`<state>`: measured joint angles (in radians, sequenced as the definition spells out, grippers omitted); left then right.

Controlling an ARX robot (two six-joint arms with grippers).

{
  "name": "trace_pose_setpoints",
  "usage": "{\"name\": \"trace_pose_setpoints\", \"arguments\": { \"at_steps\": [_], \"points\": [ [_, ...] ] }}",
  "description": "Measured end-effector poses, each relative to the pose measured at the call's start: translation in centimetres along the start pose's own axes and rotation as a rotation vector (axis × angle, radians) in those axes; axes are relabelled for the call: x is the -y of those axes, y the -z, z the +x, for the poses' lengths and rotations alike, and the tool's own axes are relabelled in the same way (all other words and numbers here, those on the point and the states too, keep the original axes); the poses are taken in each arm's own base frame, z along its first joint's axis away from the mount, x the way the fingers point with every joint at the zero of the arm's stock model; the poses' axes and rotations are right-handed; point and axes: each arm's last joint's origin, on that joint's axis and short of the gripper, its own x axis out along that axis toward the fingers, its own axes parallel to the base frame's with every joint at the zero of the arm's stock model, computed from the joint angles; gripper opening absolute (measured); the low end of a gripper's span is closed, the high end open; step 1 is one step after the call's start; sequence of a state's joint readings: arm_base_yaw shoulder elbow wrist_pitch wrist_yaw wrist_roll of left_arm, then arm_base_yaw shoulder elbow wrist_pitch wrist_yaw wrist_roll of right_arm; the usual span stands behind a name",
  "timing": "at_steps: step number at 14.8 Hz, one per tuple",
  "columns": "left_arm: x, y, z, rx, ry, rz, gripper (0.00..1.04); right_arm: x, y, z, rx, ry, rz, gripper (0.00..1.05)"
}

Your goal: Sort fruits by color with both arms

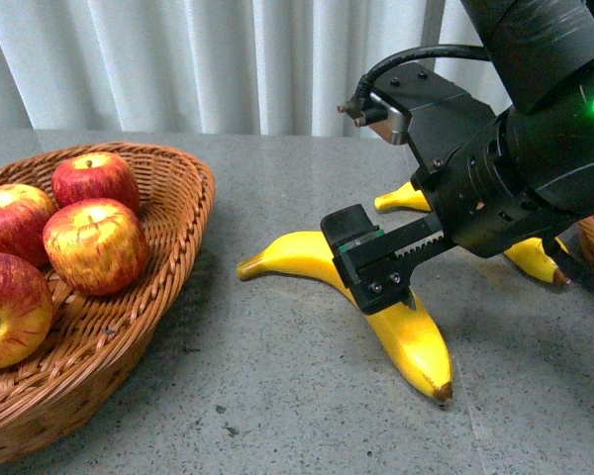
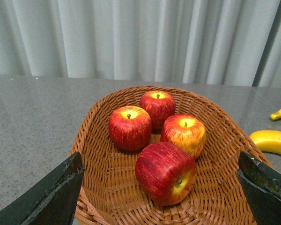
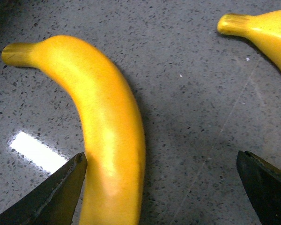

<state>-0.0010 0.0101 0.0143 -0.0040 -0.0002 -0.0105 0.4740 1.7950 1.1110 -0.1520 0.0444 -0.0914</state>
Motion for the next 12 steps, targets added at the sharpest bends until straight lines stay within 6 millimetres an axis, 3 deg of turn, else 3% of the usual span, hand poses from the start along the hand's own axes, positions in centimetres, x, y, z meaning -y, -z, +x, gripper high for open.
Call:
{"name": "trace_pose_setpoints", "arguments": {
  "at_steps": [3, 6, 7, 12],
  "points": [
    [0.0, 0.0, 0.0, 0.0, 0.0, 0.0, 0.98, -0.9, 1.5, 1.6, -0.068, -0.035, -0.021, 0.98],
    [0.0, 0.0, 0.0, 0.0, 0.0, 0.0, 0.98, -0.9, 1.6, 1.7, -0.075, -0.044, -0.023, 0.98],
    [0.0, 0.0, 0.0, 0.0, 0.0, 0.0, 0.98, -1.0, 1.6, 1.7, -0.075, -0.045, -0.025, 0.94],
    [0.0, 0.0, 0.0, 0.0, 0.0, 0.0, 0.98, -0.3, 0.8, 0.7, -0.059, -0.059, -0.012, 0.35]
  ]
}}
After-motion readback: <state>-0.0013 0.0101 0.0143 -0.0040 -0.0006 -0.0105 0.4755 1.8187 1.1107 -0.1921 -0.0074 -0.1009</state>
